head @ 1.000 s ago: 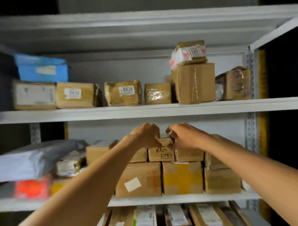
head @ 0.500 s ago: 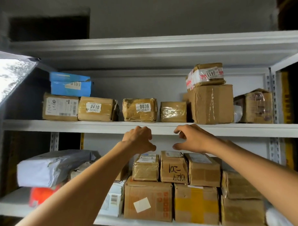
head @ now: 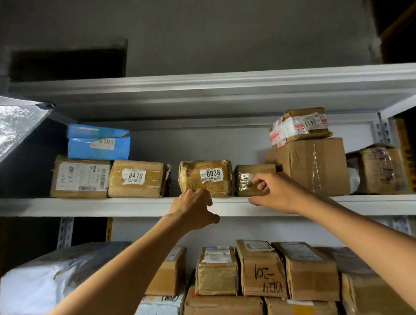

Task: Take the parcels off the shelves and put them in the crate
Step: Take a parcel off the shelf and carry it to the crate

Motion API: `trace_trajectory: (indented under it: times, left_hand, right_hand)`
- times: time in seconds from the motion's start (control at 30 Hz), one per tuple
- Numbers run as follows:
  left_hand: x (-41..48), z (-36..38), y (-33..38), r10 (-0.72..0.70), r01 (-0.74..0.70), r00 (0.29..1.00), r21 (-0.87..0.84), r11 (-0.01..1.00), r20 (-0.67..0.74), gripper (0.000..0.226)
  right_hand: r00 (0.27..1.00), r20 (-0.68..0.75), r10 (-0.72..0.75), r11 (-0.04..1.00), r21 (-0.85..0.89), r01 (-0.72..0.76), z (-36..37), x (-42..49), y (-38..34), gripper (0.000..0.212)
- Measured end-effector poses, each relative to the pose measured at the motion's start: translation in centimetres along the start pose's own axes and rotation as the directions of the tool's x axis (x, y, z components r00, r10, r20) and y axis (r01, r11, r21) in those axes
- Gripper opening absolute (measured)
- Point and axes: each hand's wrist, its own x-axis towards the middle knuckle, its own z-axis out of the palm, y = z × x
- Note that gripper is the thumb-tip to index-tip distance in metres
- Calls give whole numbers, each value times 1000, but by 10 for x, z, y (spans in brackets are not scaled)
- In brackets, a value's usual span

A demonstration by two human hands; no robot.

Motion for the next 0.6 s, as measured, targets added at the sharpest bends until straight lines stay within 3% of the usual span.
trace_trajectory:
  times: [0.33,0.6]
  left_hand:
    - [36,20,40,147,-151,987,-63,987,-56,39]
    - [32,-8,12,-29,-12,976,-184,983,-217,21]
  right_hand:
    - [992,-100,79,997,6,-79,-6,13,35,50]
    - [995,-92,-34,994,98,43,19,39,9,43]
